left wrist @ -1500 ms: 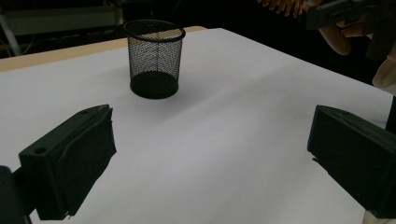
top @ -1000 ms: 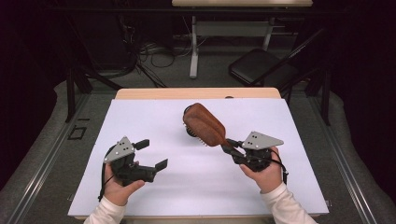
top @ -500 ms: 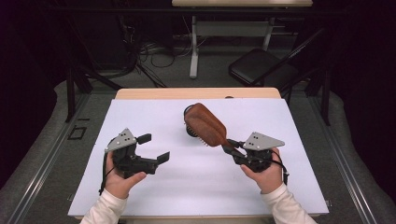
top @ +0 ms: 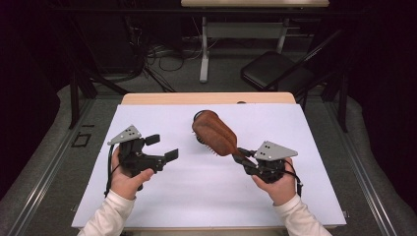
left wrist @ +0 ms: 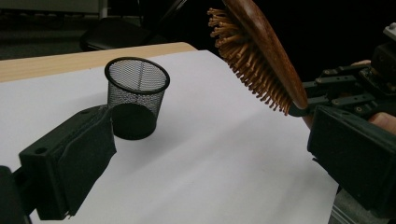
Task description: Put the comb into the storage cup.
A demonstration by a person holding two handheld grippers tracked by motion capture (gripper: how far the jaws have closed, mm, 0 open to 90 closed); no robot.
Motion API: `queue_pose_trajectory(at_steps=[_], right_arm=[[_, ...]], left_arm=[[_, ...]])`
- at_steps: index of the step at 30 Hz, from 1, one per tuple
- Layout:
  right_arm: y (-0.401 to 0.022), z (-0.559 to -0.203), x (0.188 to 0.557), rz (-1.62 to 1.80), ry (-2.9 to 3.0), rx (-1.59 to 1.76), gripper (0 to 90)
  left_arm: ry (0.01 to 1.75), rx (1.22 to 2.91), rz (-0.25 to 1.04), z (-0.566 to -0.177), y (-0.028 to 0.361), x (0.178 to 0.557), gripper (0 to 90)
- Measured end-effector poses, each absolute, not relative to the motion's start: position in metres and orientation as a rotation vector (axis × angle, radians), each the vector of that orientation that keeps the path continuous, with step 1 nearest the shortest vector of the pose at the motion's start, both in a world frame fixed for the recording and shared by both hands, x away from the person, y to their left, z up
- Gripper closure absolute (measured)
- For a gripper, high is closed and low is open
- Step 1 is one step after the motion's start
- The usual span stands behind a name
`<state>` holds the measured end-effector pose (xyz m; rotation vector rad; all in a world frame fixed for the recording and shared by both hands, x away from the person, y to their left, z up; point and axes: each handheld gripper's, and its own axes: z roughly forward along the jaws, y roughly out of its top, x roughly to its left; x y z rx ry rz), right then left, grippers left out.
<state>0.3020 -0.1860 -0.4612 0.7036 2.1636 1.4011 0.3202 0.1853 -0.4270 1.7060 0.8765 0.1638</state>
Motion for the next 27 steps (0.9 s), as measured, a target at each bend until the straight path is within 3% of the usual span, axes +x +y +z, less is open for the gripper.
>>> queue_pose_trajectory(at_steps=[27], right_arm=[[-0.181, -0.462, 0.298, 1.412, 2.153, 0.678, 72.4]], left_arm=[[0.857, 1.771, 0.092, -0.414, 0.157, 0.339, 0.9]])
